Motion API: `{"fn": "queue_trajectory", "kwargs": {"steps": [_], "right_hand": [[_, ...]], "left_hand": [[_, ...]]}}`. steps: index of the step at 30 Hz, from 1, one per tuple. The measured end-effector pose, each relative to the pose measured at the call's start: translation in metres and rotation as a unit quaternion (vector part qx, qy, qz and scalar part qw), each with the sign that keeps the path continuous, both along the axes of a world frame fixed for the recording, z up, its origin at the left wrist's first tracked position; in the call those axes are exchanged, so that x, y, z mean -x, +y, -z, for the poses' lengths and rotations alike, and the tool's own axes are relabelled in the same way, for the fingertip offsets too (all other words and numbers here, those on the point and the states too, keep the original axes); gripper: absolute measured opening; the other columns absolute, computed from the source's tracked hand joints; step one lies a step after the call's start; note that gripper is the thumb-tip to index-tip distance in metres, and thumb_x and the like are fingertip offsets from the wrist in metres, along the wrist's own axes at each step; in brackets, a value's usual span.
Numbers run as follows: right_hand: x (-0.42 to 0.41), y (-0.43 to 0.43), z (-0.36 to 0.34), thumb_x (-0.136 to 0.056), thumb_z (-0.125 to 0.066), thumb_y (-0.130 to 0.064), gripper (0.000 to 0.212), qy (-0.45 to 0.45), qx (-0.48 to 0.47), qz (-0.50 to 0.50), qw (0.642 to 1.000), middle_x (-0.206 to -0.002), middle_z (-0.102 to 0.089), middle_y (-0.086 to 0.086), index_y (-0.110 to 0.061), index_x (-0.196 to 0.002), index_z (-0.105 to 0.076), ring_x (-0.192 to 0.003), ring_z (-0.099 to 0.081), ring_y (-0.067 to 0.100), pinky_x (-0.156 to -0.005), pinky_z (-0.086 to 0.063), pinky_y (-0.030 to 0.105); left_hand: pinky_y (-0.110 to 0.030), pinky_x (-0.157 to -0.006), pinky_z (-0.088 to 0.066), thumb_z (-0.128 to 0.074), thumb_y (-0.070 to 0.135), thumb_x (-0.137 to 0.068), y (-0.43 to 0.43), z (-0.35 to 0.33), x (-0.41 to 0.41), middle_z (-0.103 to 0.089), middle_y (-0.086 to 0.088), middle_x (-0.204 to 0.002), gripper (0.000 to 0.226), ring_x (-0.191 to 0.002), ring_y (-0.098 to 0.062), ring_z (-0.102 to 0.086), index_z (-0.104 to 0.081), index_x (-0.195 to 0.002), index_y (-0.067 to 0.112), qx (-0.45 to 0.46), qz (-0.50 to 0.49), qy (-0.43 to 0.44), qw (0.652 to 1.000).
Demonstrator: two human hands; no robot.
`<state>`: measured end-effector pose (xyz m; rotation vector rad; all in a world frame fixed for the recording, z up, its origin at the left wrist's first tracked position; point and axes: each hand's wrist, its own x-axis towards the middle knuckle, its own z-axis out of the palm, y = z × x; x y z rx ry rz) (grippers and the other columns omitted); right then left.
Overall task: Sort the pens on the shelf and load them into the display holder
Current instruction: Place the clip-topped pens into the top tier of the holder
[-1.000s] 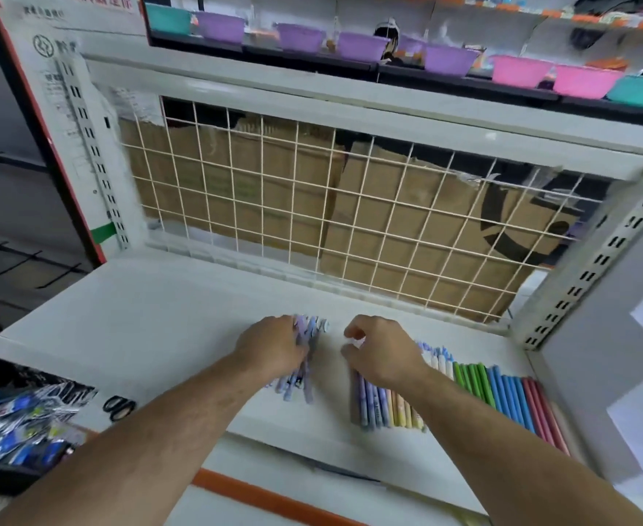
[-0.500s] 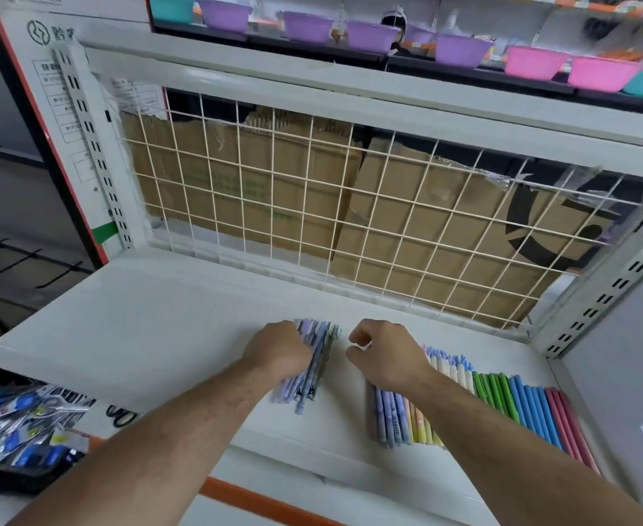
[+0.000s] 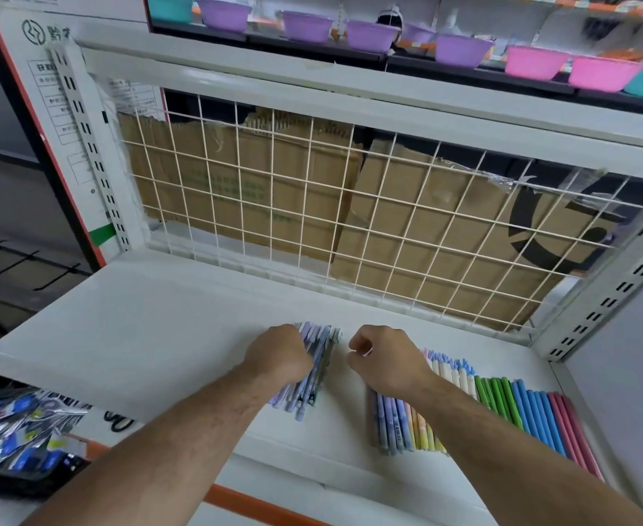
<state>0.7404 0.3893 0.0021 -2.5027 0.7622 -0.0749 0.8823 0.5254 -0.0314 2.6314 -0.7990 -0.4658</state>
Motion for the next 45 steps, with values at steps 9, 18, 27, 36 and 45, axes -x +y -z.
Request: {"fn": "queue_trajectory", "kwargs": {"steps": [9,18,27,36,45], "right_hand": [[0.006,-0.002,-0.002,-0.088,-0.062,-0.031,0.016,0.001,-0.01,0.0,1.0,-0.097,-0.066,-0.015,-0.03,-0.102,-0.068,-0.088,-0.063,0.007,-0.079,-0.056,0.028],[0.015,0.0,-0.012,-0.09,-0.068,-0.03,0.006,-0.034,-0.043,0.002,0.998,-0.094,-0.067,-0.013,-0.029,-0.096,-0.069,-0.086,-0.063,0.005,-0.073,-0.049,0.019],[0.047,0.006,-0.056,-0.096,-0.065,-0.03,0.024,-0.188,-0.178,0.081,0.962,-0.065,-0.07,-0.008,-0.023,-0.075,-0.074,-0.055,-0.063,0.004,-0.049,-0.049,0.022],[0.114,-0.024,-0.079,-0.094,-0.068,-0.025,0.021,-0.263,-0.17,0.171,0.934,-0.054,-0.062,-0.01,-0.021,-0.074,-0.069,-0.051,-0.049,0.011,-0.045,-0.042,0.029],[0.207,-0.086,-0.086,-0.089,-0.073,-0.016,0.02,-0.309,-0.142,0.209,0.917,-0.06,-0.065,-0.004,-0.017,-0.069,-0.067,-0.05,-0.053,0.005,-0.05,-0.042,0.022]], "left_hand": [[-0.019,-0.043,-0.038,-0.053,0.004,-0.075,0.003,-0.008,0.004,-0.056,0.005,-0.066,0.01,-0.056,-0.011,-0.059,-0.05,-0.078,0.013,-0.007,-0.013,0.058,0.998],[-0.026,-0.05,-0.032,-0.052,0.011,-0.084,-0.006,-0.043,0.004,-0.051,-0.002,-0.069,0.018,-0.06,-0.017,-0.05,-0.046,-0.068,0.013,0.125,-0.049,0.093,0.987],[-0.025,-0.054,-0.039,-0.057,0.006,-0.091,-0.037,-0.079,0.055,-0.072,0.0,-0.069,0.016,-0.056,-0.011,-0.054,-0.071,-0.086,0.013,0.327,0.021,0.301,0.895],[-0.027,-0.066,-0.052,-0.054,0.006,-0.098,-0.082,-0.096,0.115,-0.076,-0.002,-0.08,0.016,-0.077,-0.014,-0.07,-0.07,-0.1,0.01,0.324,0.156,0.355,0.863],[-0.025,-0.062,-0.054,-0.053,0.003,-0.098,-0.147,-0.108,0.215,-0.072,-0.001,-0.079,0.016,-0.077,-0.01,-0.071,-0.067,-0.099,0.01,0.303,0.234,0.372,0.845]]}}
